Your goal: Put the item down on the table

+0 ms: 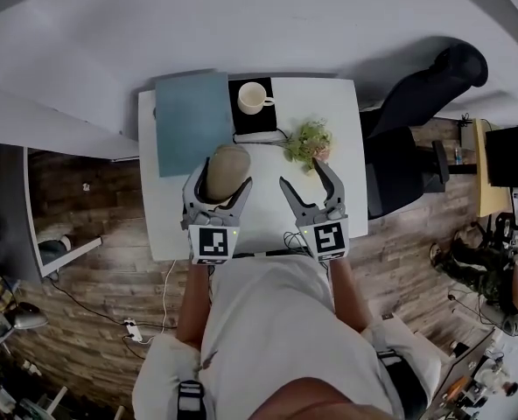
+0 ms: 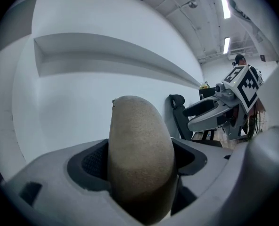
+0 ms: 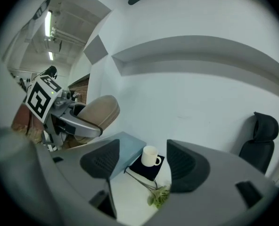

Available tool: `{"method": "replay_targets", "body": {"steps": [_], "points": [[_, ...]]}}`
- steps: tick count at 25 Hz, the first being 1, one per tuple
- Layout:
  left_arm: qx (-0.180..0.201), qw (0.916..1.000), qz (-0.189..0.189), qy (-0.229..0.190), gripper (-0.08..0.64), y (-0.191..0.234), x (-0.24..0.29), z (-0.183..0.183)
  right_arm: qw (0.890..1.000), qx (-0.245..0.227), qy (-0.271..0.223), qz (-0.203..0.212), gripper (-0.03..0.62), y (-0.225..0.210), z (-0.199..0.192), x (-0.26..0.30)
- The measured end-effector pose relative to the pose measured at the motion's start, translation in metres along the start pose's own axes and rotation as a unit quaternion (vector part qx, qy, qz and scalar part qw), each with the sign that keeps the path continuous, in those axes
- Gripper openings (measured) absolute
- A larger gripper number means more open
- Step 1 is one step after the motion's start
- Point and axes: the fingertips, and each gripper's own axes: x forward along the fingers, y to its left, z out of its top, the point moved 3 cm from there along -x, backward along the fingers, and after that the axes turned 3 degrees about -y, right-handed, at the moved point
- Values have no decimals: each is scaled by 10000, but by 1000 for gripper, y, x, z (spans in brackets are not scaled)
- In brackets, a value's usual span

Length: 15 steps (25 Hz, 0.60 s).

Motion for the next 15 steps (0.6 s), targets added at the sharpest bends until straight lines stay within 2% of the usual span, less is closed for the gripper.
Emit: {"method": "replay_targets", "body": {"steps": [5,15], "points": [[-173,9992,-121,332,402,-15,10,-28,9996,107,242,137,314,-1,-20,3],[-141,9956,-464,803,402,-38,20,-60,9976,238,536,367,305,7,-59,6]]}}
